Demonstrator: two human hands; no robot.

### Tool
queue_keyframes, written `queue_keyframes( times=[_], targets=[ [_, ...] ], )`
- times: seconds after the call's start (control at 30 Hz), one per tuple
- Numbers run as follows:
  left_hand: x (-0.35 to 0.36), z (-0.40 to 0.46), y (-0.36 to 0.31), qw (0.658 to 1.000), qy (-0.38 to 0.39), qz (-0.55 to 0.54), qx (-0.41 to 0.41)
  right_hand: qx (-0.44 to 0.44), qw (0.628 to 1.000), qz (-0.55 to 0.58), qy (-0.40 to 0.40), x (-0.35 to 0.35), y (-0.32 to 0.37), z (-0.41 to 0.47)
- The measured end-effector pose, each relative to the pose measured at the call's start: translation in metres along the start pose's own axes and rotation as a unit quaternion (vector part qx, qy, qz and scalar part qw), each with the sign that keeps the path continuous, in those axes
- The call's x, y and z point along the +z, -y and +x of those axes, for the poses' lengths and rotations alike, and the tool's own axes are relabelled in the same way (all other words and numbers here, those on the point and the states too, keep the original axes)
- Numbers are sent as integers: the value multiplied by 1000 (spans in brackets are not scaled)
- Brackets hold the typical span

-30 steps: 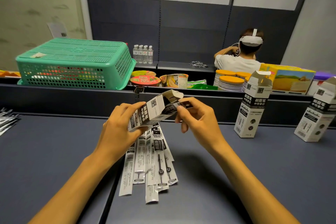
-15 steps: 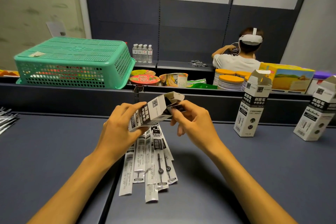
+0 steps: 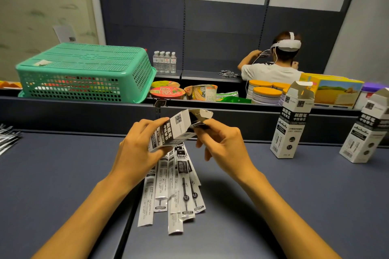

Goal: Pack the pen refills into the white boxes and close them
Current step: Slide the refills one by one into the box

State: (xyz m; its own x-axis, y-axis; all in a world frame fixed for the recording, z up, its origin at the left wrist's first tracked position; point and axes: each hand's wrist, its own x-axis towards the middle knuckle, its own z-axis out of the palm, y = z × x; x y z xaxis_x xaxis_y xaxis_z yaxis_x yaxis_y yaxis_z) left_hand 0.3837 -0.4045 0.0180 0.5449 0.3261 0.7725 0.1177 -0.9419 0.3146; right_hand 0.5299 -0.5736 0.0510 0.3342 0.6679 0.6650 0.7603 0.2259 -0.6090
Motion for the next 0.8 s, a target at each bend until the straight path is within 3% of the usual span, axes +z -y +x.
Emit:
queue_keyframes(
  times=[0.37,0.5,0.7,0.8],
  targets=[
    [0,0,-1,1000,1,4,15,75,987,-39,136,8,-3,1],
    [0,1,-1,1000,2,-1,10,47,992,-60,100,5,2,1],
    [0,0,-2,1000,0,7,12,99,991,22,84,2,2,3],
    [0,-1,-2,1000,1,9,14,136,975,120,131,1,0,5]
  ],
)
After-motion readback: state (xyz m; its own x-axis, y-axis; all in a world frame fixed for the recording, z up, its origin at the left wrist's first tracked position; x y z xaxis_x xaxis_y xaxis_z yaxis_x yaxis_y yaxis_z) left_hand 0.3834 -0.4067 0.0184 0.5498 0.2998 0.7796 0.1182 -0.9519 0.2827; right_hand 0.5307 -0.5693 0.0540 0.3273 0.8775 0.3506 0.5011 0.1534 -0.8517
